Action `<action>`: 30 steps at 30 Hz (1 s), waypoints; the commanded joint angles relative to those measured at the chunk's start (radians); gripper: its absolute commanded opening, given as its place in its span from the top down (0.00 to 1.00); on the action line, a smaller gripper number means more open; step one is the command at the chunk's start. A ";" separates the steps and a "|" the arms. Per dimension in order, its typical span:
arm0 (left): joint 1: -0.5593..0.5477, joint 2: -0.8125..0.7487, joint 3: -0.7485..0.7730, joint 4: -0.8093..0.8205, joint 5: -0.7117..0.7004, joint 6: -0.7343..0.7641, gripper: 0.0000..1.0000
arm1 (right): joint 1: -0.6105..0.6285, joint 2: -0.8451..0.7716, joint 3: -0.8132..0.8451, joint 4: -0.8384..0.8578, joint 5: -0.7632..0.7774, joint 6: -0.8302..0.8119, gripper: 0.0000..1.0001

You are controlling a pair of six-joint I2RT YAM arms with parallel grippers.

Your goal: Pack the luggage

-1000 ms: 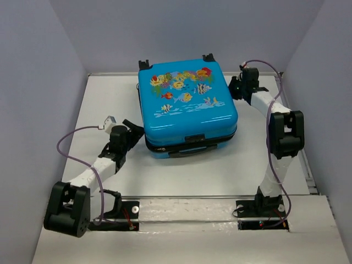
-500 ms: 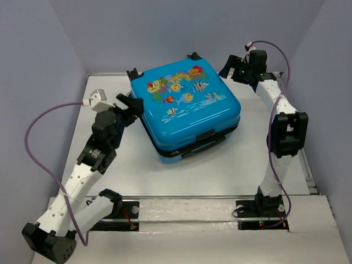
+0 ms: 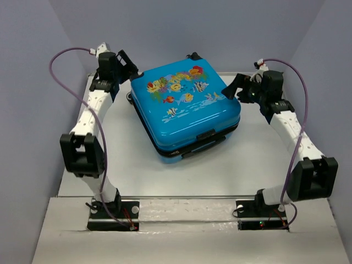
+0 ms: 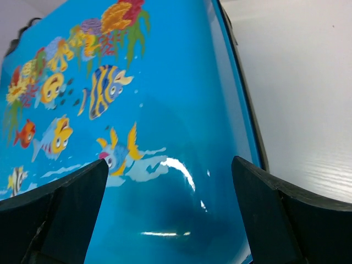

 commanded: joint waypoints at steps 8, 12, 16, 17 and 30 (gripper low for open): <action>0.064 0.291 0.229 -0.013 0.309 -0.065 0.01 | 0.074 -0.326 -0.355 0.162 -0.036 0.044 0.00; 0.065 0.336 0.196 0.099 0.358 -0.133 0.01 | 0.108 -0.413 -0.429 0.140 -0.047 0.047 0.00; 0.065 0.394 0.202 0.188 0.404 -0.206 0.01 | 0.117 -0.461 -0.458 0.117 -0.048 0.047 0.00; 0.065 0.402 0.199 0.208 0.408 -0.223 0.01 | 0.117 -0.475 -0.459 0.114 -0.048 0.046 0.00; 0.065 0.408 0.088 0.615 0.460 -0.446 0.57 | 0.126 -0.601 -0.481 0.002 -0.045 0.012 0.00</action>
